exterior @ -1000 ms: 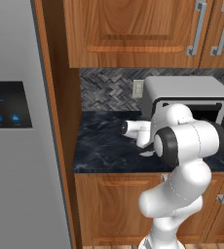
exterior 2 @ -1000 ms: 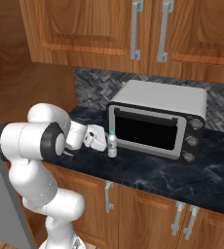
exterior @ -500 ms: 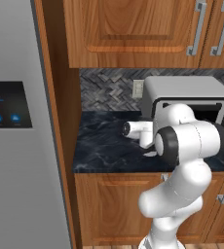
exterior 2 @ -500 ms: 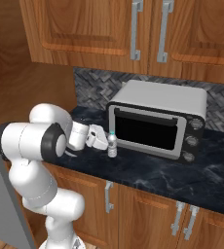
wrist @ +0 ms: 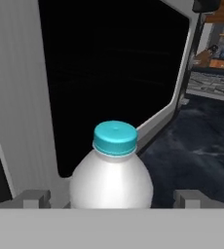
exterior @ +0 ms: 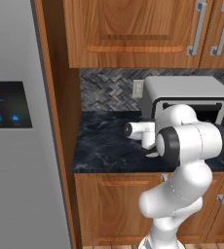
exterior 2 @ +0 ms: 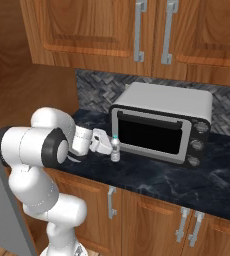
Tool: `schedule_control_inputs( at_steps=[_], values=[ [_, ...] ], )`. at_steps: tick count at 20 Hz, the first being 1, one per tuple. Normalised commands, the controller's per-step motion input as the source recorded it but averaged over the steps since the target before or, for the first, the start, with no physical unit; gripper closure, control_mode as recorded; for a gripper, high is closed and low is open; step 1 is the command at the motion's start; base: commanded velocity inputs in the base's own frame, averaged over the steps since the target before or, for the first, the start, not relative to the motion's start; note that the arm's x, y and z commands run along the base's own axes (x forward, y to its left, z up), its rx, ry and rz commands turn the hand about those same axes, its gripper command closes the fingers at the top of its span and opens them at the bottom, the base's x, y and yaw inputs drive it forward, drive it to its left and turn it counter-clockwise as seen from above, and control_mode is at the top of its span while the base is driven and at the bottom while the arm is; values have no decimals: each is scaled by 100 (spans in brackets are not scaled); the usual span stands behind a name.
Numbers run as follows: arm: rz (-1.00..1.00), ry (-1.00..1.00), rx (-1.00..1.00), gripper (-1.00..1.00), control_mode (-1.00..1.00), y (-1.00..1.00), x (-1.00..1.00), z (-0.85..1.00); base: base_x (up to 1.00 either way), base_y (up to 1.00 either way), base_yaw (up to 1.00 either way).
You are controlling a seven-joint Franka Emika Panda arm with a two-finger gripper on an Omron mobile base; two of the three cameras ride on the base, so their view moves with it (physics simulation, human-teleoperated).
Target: Take the bottled waters from the counter and place them in the freezer to freeze. Close the freezer door after placing the bottles.
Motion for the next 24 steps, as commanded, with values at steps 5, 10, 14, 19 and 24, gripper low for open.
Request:
schedule_control_inputs(
  at_steps=[5,10,14,19,24],
  values=[
    [1,0,0,-100,-100,-5,0,0,0,0,0],
    [1,0,0,-100,-100,-4,0,0,0,0,0],
    [3,0,0,-100,-100,-14,0,0,0,0,0],
    [4,0,0,-100,-100,-12,0,0,0,0,0],
    [0,0,0,100,-100,0,0,0,0,0,0]
  ],
)
